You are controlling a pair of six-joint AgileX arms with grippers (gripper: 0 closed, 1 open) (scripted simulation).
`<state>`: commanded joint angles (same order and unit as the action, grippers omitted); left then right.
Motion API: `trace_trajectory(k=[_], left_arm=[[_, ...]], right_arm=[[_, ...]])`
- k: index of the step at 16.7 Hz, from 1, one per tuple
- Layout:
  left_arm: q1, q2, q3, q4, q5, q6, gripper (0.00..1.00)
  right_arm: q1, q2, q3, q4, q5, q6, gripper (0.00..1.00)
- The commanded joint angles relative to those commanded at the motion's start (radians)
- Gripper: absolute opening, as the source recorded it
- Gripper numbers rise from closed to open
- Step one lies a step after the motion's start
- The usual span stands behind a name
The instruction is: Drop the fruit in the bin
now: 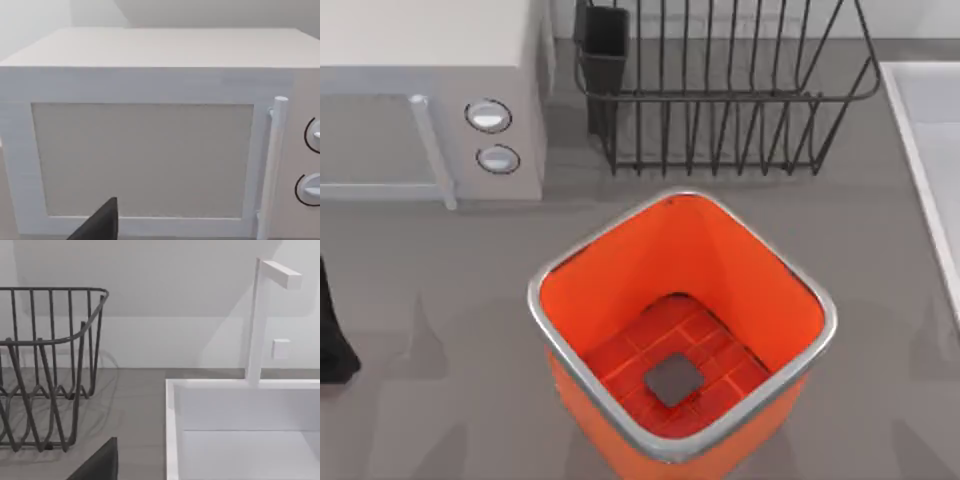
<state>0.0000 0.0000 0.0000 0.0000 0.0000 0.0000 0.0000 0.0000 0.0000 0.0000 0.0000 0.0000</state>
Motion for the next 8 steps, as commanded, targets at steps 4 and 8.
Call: trace_trajectory(k=[4,8], left_arm=[[0.008,0.034,0.033,-0.029,-0.003,0.026,1.00],[0.036,0.226,0.190,-0.167,-0.010,0.152,1.00]], right_arm=[[0.000,0.000,0.000,0.000,0.000,0.000,1.00],[0.000,0.000,0.000,0.000,0.000,0.000,1.00]])
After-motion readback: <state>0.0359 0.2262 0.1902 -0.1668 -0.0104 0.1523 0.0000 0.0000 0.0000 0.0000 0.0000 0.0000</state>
